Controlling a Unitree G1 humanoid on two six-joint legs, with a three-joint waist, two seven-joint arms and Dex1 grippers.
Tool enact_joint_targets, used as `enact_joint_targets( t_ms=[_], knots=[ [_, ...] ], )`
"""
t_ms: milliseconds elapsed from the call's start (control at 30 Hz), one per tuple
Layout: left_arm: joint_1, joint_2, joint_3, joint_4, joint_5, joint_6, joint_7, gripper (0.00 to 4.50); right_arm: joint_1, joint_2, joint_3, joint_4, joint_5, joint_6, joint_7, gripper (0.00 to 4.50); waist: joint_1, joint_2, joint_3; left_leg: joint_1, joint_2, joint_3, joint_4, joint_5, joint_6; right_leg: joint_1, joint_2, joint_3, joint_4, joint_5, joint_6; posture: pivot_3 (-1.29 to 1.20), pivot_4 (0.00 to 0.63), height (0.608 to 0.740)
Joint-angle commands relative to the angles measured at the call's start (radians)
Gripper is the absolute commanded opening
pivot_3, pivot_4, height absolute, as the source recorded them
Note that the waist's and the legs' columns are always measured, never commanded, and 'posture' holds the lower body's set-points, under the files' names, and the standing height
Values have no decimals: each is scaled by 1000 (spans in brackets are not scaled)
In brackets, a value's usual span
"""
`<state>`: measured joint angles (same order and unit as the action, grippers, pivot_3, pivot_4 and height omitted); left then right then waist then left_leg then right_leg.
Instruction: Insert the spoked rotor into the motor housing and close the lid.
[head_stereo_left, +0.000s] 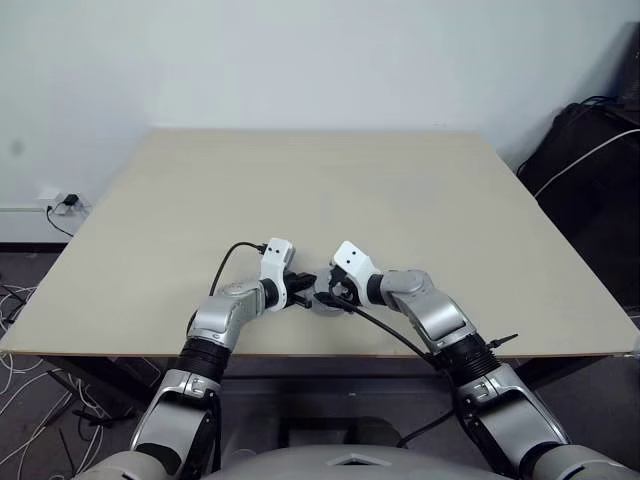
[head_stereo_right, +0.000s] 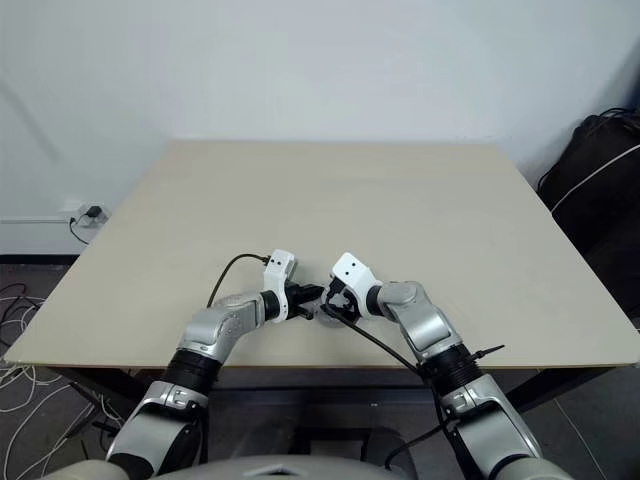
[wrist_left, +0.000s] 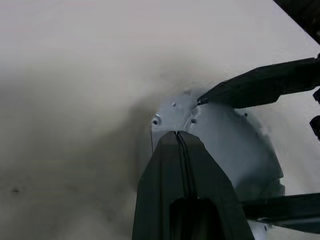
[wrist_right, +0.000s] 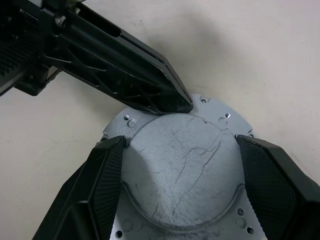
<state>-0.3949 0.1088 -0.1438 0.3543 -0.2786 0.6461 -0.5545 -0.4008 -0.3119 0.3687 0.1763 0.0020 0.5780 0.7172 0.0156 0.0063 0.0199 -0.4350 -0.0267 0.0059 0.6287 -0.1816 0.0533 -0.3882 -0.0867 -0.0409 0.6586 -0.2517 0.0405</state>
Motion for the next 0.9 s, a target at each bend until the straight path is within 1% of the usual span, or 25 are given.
enact_joint_targets(
  t_ms=[33, 167, 200, 267, 500, 600, 733, 900],
  knots=[
    [-21, -8, -23, -10, 7, 25, -19, 0, 16, -9, 6, -22, -8, 20, -1, 3188, 0, 0, 0, 0, 0, 0, 0, 0, 0, 0, 0, 0, 0, 0, 0, 0, 0, 740],
    [-23, -17, -30, -9, 12, 29, -23, 0, 36, -18, -5, -61, 3, 50, -3, 3188, 4, 0, 0, -1, 0, 0, 0, 0, 0, 0, -1, 0, -1, 0, 0, 0, 0, 740],
    [-23, -19, -30, -8, 13, 29, -23, 0, 42, -20, -11, -70, 6, 60, -6, 3913, 6, 0, 0, -1, -1, 0, 0, 0, 0, 0, -2, 0, -1, 0, 0, 0, 0, 740],
    [-25, -23, -29, -6, 14, 26, -22, 0, 62, -40, -19, -106, 13, 76, 4, 4482, 9, 0, 0, -2, -1, -1, -1, 0, 0, 0, -2, 0, -2, 0, 0, 0, 0, 740],
    [-28, -30, -35, -6, 14, 19, -25, 0, 162, -153, -80, -271, 64, 102, 44, 4482, 23, -1, 0, -3, -2, -1, -1, -1, 2, 0, -4, 0, -5, 0, 0, 0, 0, 740],
    [-31, -29, -30, -8, 12, 14, -26, 0, 203, -158, -184, -382, 164, 133, 51, 4482, 24, -1, 0, -4, -2, -1, -1, -1, 2, 0, -4, -1, -7, 0, 1, 0, 0, 740],
    [-31, -28, -30, -9, 12, 9, -29, 0, 217, -98, -314, -462, 279, 268, -15, 4482, 24, -1, 0, -8, -2, -2, -1, -1, 2, -2, -3, -1, -10, 2, 4, 0, 0, 740],
    [-39, -27, -31, -3, 13, 3, -34, 0, 194, 85, -478, -373, 348, 474, -224, 4482, 26, -3, 0, -10, -2, -2, -1, -1, 3, -3, -3, -1, -13, 4, 4, 0, 0, 740]
  ],
)
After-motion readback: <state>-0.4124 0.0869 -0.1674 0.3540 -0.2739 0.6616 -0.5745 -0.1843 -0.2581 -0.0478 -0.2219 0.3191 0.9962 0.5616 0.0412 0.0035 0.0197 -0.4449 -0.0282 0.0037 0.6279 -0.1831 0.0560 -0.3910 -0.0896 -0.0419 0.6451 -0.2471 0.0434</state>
